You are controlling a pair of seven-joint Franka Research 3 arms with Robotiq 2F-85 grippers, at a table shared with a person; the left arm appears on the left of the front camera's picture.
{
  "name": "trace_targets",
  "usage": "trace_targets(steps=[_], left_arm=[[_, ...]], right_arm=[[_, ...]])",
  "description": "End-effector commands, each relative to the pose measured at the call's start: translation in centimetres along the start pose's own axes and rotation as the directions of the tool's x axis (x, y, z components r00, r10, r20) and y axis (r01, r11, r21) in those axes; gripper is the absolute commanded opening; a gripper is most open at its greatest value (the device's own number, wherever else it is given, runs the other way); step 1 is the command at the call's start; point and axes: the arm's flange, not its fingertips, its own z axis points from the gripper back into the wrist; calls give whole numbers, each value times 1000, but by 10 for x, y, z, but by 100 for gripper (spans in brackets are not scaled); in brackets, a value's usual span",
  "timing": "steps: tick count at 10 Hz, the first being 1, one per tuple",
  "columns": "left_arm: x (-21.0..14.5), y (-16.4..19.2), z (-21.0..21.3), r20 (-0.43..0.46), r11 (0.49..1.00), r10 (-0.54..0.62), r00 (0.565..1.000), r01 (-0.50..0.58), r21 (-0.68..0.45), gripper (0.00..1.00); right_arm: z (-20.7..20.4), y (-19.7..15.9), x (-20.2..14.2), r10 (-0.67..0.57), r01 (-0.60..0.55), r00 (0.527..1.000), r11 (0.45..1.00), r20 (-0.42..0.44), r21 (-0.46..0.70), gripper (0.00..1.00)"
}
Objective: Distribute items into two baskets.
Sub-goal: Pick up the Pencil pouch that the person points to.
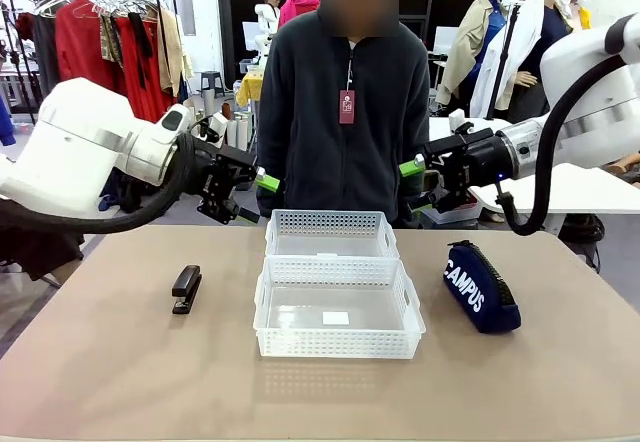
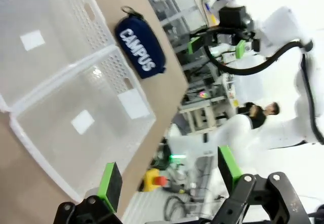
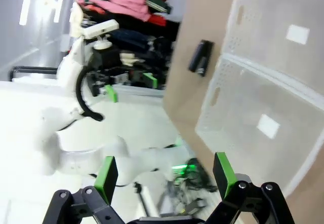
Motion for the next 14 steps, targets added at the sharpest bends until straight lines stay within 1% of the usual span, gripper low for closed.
trace_targets(steps=[1, 2, 3, 4, 5, 6, 9, 12, 14], left_arm=[[22, -6, 18, 14, 984, 135, 991, -133, -121, 100], [31, -10, 30, 26, 970, 183, 983, -177, -165, 100], [41, -11, 42, 45, 953, 224, 974, -209, -221, 100], [53, -7, 54, 74, 941, 247, 966, -220, -256, 100], [61, -6, 63, 77, 933, 247, 966, -216, -289, 100], [67, -6, 72, 100, 929, 255, 962, -215, -302, 100], [77, 7, 85, 155, 915, 289, 945, -225, -334, 100], [74, 3, 91, 165, 916, 281, 945, -213, -341, 100], [70, -2, 93, 168, 919, 266, 949, -197, -340, 100]], right_arm=[[8, 17, 17, -111, 106, 993, 987, 42, 118, 100], [13, 24, 21, -132, 120, 989, 979, 66, 164, 100], [21, 29, 26, -149, 131, 987, 966, 68, 222, 100], [31, 32, 31, -157, 135, 985, 961, 75, 240, 100], [40, 32, 38, -171, 147, 982, 957, 79, 250, 100], [52, 33, 45, -194, 161, 976, 951, 102, 266, 100], [80, 24, 62, -214, 174, 969, 945, 121, 276, 100], [93, 16, 71, -220, 177, 968, 941, 124, 287, 100], [98, 15, 75, -223, 183, 966, 947, 130, 262, 100]])
